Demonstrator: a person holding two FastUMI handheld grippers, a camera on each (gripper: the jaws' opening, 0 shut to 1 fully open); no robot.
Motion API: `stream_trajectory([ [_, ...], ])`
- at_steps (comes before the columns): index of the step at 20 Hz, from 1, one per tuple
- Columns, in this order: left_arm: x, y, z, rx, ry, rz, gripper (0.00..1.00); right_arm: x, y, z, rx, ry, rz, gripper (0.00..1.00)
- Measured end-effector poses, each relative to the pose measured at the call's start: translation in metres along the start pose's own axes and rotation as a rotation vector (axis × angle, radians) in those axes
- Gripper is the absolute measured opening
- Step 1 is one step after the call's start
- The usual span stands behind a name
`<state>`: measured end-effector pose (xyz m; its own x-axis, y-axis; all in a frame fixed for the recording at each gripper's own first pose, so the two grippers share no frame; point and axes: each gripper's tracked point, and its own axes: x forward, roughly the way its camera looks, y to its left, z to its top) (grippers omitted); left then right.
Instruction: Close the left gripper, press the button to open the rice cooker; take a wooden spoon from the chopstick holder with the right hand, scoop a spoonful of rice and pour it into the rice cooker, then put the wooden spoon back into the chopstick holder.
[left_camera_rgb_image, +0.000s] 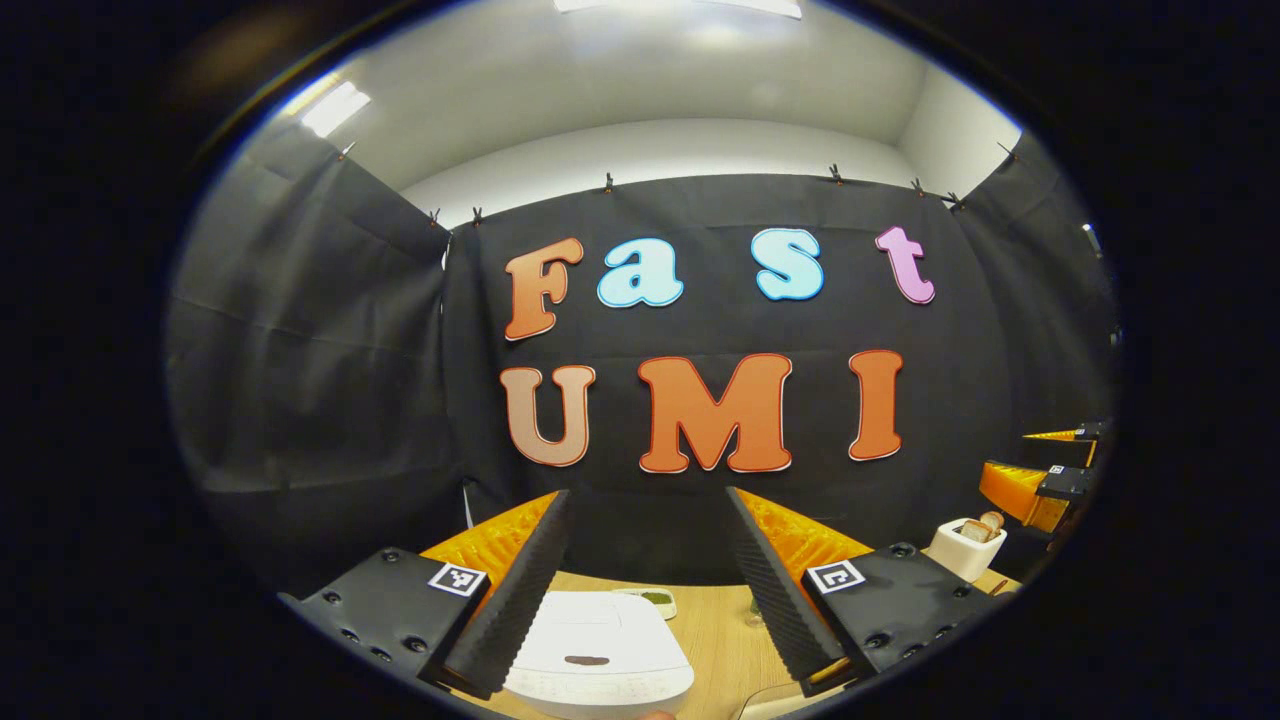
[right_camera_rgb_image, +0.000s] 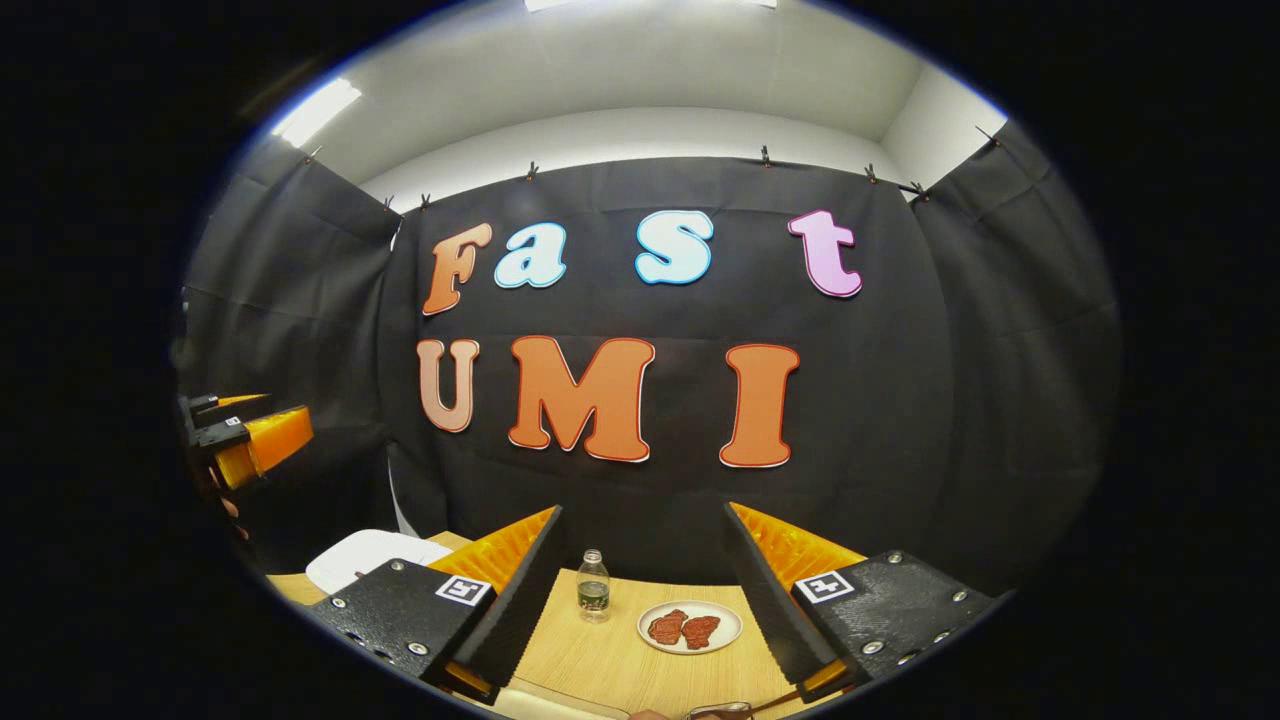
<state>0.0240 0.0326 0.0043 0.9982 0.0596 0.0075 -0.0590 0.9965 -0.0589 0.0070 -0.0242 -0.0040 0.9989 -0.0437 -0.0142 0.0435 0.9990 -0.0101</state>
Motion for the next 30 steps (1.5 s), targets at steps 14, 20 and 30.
stream_trajectory([
  [14,0.025,0.034,-0.079,0.072,0.287,0.072,0.06,0.009,-0.016,-0.03,0.003,0.063,-0.042,0.95],
  [20,0.041,0.045,-0.156,-0.097,0.639,0.049,0.09,0.001,-0.038,-0.043,-0.018,0.086,-0.109,0.95],
  [30,0.049,0.063,-0.258,-0.337,1.105,0.054,0.05,-0.032,-0.09,-0.079,-0.011,0.179,-0.265,0.95],
])
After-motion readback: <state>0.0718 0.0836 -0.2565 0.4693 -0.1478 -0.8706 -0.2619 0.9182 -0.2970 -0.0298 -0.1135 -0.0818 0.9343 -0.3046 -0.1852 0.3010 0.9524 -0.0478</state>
